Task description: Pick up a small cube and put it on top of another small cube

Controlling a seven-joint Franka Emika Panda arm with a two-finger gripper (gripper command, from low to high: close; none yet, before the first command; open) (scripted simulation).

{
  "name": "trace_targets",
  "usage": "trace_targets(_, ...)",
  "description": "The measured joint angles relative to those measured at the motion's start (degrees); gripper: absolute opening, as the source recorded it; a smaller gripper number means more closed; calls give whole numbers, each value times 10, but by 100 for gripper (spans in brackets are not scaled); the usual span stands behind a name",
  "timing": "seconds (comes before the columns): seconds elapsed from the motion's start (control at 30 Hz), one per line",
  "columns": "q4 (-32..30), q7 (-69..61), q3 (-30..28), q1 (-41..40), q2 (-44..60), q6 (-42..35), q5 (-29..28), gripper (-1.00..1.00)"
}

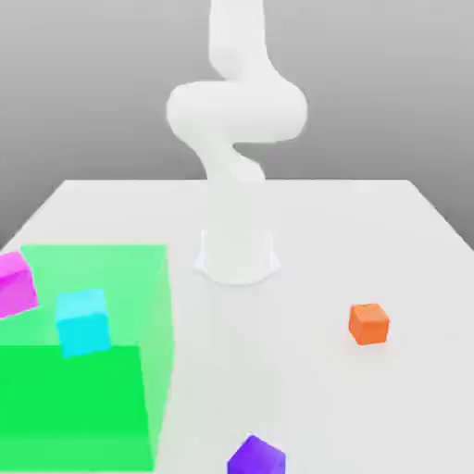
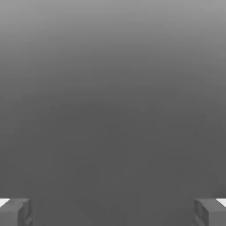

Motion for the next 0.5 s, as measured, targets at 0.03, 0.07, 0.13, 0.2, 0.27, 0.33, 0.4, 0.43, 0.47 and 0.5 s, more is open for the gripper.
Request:
trace_targets(0.03,-1,18,10,-10,23,7,-7,0)
trace_targets(0.07,-2,35,19,-19,44,13,-13,0)
trace_targets(0.13,-4,69,37,-36,86,26,-27,0)
trace_targets(0.2,-6,103,52,-51,128,38,-42,0)
trace_targets(0.27,-8,137,67,-65,170,51,-57,0)
trace_targets(0.33,-10,172,78,-76,212,63,-72,0)
trace_targets(0.4,-12,207,87,-84,254,75,-88,0)
trace_targets(0.43,-12,224,91,-88,275,81,-95,0)
trace_targets(0.47,-13,240,94,-90,296,87,-102,0)
trace_targets(0.5,-14,257,96,-92,317,93,-108,0)
